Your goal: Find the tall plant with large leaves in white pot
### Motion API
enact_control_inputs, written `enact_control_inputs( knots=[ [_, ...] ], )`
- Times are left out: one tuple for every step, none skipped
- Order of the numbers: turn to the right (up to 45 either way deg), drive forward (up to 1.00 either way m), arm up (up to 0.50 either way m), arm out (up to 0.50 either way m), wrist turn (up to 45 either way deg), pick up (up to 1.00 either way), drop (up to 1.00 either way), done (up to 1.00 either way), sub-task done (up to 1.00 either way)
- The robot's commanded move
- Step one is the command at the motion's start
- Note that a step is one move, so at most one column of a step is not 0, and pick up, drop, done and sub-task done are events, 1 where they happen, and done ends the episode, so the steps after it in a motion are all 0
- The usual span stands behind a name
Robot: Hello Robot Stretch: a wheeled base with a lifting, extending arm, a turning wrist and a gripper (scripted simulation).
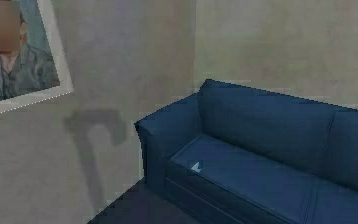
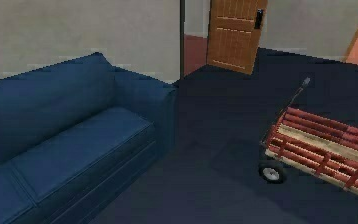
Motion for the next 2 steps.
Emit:
enact_control_inputs(
  knots=[
    [-6.0, 0.00, 0.00, 0.00, 0.0, 0.00, 0.00, 0.00, 0.00],
    [0.0, 0.45, 0.00, 0.00, 0.0, 0.00, 0.00, 0.00, 0.00]
  ],
)
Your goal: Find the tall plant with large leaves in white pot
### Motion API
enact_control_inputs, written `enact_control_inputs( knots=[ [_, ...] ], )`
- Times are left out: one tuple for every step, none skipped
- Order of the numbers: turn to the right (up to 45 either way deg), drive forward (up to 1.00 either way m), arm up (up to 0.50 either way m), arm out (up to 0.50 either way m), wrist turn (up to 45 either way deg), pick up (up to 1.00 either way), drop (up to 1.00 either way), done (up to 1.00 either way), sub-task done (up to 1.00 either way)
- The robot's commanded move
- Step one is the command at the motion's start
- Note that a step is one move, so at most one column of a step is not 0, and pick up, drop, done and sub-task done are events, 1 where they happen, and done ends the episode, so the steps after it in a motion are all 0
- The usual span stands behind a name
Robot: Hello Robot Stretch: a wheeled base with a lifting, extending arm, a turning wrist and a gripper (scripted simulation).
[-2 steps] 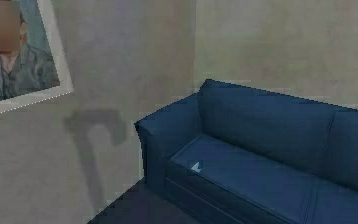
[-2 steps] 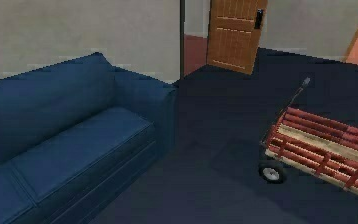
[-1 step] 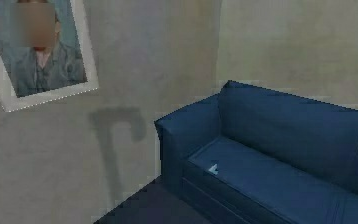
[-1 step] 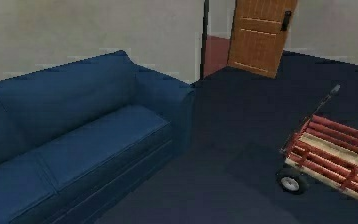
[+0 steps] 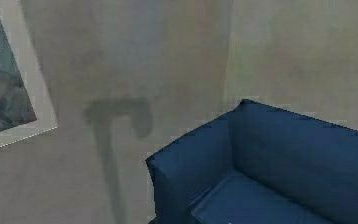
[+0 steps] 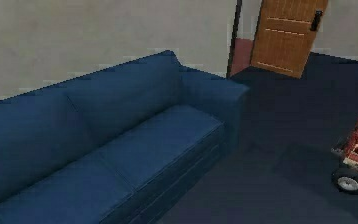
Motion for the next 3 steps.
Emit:
enact_control_inputs(
  knots=[
    [-45.0, 0.00, 0.00, 0.00, 0.0, 0.00, 0.00, 0.00, 0.00],
    [-45.0, 0.00, 0.00, 0.00, 0.0, 0.00, 0.00, 0.00, 0.00],
    [0.0, 0.00, 0.00, 0.00, 0.0, 0.00, 0.00, 1.00, 0.00]
  ],
)
